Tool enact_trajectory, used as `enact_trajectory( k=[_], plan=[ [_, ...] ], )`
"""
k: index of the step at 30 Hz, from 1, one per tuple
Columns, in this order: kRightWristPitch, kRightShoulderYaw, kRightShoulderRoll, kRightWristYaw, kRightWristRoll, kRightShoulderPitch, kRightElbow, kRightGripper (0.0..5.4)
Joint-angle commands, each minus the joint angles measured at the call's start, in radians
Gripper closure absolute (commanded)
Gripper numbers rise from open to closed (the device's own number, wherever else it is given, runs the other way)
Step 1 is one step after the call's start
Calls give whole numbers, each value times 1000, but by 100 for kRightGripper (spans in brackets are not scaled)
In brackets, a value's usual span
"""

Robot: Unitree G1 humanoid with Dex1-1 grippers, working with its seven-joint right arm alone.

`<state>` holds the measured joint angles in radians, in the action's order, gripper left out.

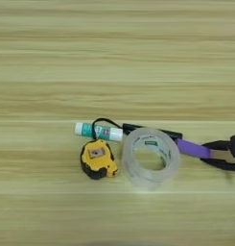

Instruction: Move the objects on the table

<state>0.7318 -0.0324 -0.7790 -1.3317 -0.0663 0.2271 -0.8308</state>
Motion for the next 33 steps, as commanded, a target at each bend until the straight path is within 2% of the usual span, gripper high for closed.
enact_trajectory(
  k=[1,8,10,13,18,20,23,29,33],
  plan=[
    [-19,-11,-42,35,31,7,22,340],
    [-26,6,-27,24,-21,10,53,271],
    [-47,25,-14,5,-77,11,86,248],
    [-117,66,8,-34,-191,11,162,226],
    [-250,123,26,-83,-331,-7,299,171],
    [-294,142,33,-90,-368,-11,339,162],
    [-338,163,42,-89,-393,-16,379,118],
    [-397,187,67,-50,-388,-4,426,58],
    [-422,176,88,5,-341,7,447,15]
  ],
)
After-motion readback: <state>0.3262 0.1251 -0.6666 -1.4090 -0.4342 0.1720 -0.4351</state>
